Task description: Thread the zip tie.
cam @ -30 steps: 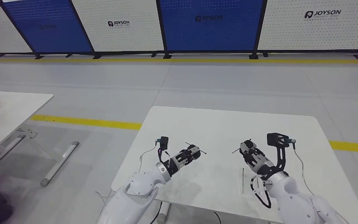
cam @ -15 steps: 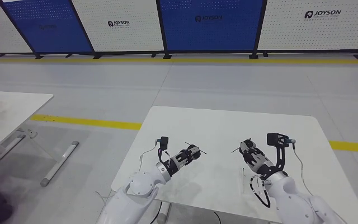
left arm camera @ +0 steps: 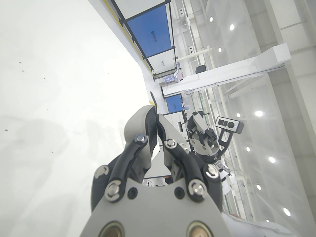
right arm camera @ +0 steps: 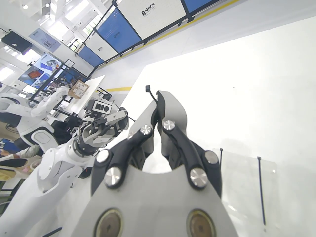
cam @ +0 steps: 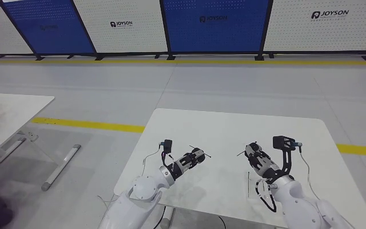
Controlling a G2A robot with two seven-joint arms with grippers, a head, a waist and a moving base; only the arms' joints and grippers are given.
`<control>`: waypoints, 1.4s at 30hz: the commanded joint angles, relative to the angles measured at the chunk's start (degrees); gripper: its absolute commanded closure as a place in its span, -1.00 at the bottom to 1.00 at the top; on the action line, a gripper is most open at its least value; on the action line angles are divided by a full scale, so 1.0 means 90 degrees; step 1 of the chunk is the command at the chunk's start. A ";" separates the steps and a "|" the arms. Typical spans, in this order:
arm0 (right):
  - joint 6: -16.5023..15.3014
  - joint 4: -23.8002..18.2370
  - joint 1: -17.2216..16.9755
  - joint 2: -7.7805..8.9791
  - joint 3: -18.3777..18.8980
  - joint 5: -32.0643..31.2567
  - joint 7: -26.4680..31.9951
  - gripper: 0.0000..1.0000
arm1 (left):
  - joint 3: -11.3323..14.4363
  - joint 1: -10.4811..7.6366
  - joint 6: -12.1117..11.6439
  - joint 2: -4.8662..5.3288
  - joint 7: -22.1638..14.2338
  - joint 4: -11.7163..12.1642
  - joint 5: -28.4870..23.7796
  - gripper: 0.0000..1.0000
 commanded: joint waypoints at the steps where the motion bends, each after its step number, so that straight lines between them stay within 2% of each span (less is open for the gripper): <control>1: 0.0000 0.0000 0.0000 0.0000 0.0000 0.0000 0.0000 1.00 | 0.0000 0.0000 0.0000 0.0000 0.0000 0.0000 0.0000 1.00; 12: 0.0000 0.0000 0.0000 0.0000 0.0000 0.0000 0.0000 1.00 | 0.0000 0.0000 0.0000 0.0000 0.0000 0.0000 0.0000 1.00; 17: 0.0000 0.0098 -0.0137 -0.0107 -0.0130 -0.0056 -0.0954 1.00 | 0.0000 0.0000 0.0000 0.0000 0.0000 0.0000 0.0000 1.00; 21: 0.0000 0.0382 -0.0095 -0.0265 -0.0497 -0.0168 -0.1637 1.00 | 0.0000 0.0000 0.0000 0.0000 0.0000 0.0000 0.0000 1.00; 32: 0.0000 0.0398 -0.0084 -0.0275 -0.0522 -0.0159 -0.1637 1.00 | 0.0000 0.0000 0.0000 0.0000 0.0000 0.0000 0.0000 1.00; 35: -0.0016 0.0405 -0.0090 -0.0277 -0.0523 -0.0154 -0.1637 1.00 | 0.0071 -0.0035 -0.0101 -0.0020 0.0301 -0.0065 0.0044 1.00; 38: -0.0224 0.0517 -0.0065 -0.0327 -0.0610 -0.0036 -0.1619 1.00 | 0.0192 -0.0076 -0.0198 -0.0044 0.0621 -0.0129 0.0165 1.00; 42: -0.0401 0.0684 0.0085 -0.0431 -0.0813 0.0163 -0.1659 1.00 | 0.0347 -0.0116 -0.0237 -0.0058 0.0860 -0.0188 0.0486 1.00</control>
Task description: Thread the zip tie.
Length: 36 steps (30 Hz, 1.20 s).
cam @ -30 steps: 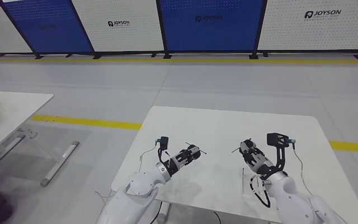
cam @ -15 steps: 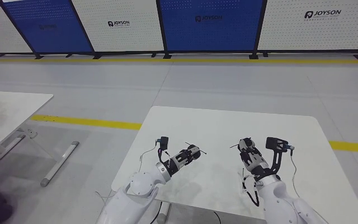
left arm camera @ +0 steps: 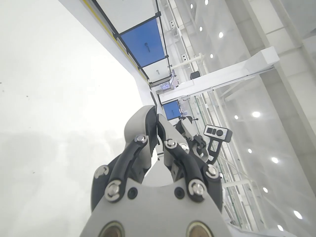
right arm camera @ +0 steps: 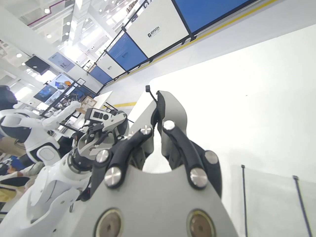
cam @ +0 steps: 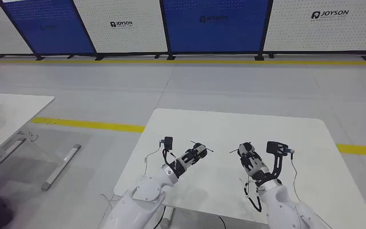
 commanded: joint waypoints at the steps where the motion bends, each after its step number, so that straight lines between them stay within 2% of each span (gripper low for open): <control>1: -0.0115 0.0074 0.0074 -0.0051 -0.0063 0.0191 -0.0026 1.00 | 0.0092 -0.0007 -0.0007 -0.0010 0.0133 -0.0011 0.0138 1.00; 3: -0.0115 0.0074 0.0074 -0.0051 -0.0063 0.0191 -0.0026 1.00 | 0.0124 -0.0013 0.0000 -0.0022 0.0263 0.0004 0.0127 1.00; 13: -0.0115 0.0074 0.0074 -0.0051 -0.0063 0.0191 -0.0026 1.00 | 0.0133 -0.0024 0.0004 -0.0025 0.0330 0.0003 0.0161 1.00; 16: -0.0280 0.0152 0.0056 -0.0094 -0.0074 0.0279 -0.0228 1.00 | 0.0224 -0.0052 -0.0049 -0.0046 0.0592 0.0021 0.0281 1.00; 17: -0.0436 0.0217 0.0078 -0.0129 -0.0105 0.0411 -0.0346 1.00 | 0.0261 -0.0069 -0.0074 -0.0055 0.0665 0.0029 0.0288 1.00; 19: -0.0621 0.0452 0.0180 -0.0182 -0.0170 0.0534 -0.0446 1.00 | 0.0317 -0.0082 -0.0128 -0.0071 0.0791 0.0052 0.0277 1.00; 21: -0.0655 0.0635 0.0291 -0.0227 -0.0262 0.0511 -0.0515 1.00 | 0.0351 -0.0098 -0.0137 -0.0083 0.0922 0.0070 0.0309 1.00; 33: -0.0663 0.0638 0.0286 -0.0229 -0.0258 0.0514 -0.0523 1.00 | 0.0351 -0.0098 -0.0137 -0.0083 0.0922 0.0070 0.0309 1.00; 36: -0.0801 0.0712 0.0258 -0.0282 -0.0260 0.0618 -0.0804 1.00 | 0.0351 -0.0098 -0.0137 -0.0083 0.0922 0.0070 0.0309 1.00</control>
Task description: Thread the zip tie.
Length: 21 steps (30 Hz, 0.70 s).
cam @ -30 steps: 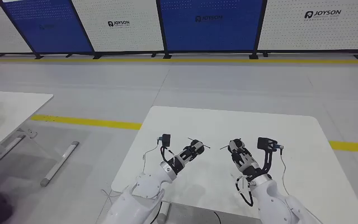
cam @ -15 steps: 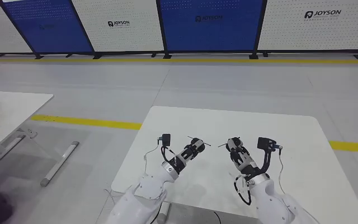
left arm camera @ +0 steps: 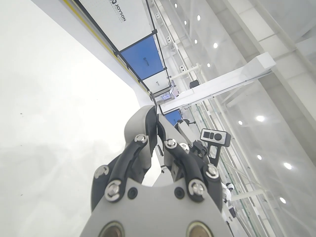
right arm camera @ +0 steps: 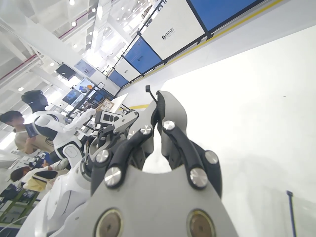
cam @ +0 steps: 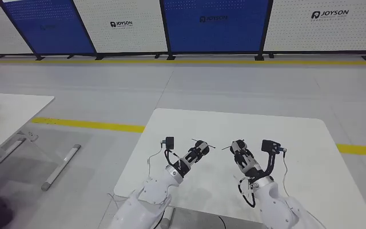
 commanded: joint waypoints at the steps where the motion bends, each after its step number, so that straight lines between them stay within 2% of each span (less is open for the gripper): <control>1: -0.0136 0.0096 0.0011 -0.0057 -0.0051 0.0124 -0.0240 1.00 | 0.0000 0.0000 0.0000 0.0000 0.0000 0.0000 0.0000 1.00; 6: -0.0292 0.0485 0.0225 -0.0223 -0.0307 0.0300 -0.0527 1.00 | 0.0000 0.0000 0.0000 0.0000 0.0000 0.0000 0.0000 1.00; 15: -0.0292 0.0485 0.0225 -0.0223 -0.0307 0.0300 -0.0527 1.00 | 0.0000 0.0000 0.0000 0.0000 0.0000 0.0000 0.0000 1.00; 21: -0.0292 0.0485 0.0225 -0.0223 -0.0307 0.0300 -0.0527 1.00 | 0.0154 -0.0069 -0.0100 -0.0036 0.0476 0.0095 0.0437 1.00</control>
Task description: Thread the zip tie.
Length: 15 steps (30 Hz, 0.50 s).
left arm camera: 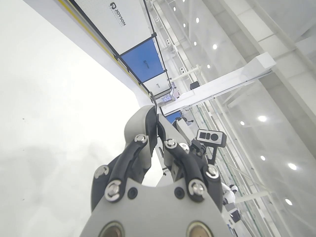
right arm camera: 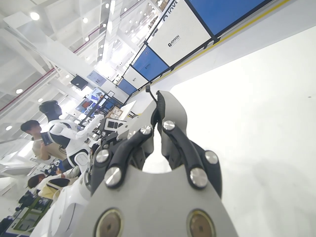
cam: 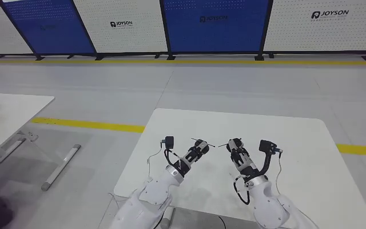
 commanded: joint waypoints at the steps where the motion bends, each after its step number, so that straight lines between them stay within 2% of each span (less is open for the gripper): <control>1: 0.0000 0.0000 0.0000 0.0000 0.0000 0.0000 0.0000 1.00 | 0.0067 -0.0019 -0.0033 -0.0016 0.0170 0.0035 0.0116 1.00; 15: 0.0002 0.0081 -0.0018 -0.0043 0.0021 -0.0123 -0.0023 1.00 | 0.0067 -0.0019 -0.0033 -0.0016 0.0170 0.0035 0.0116 1.00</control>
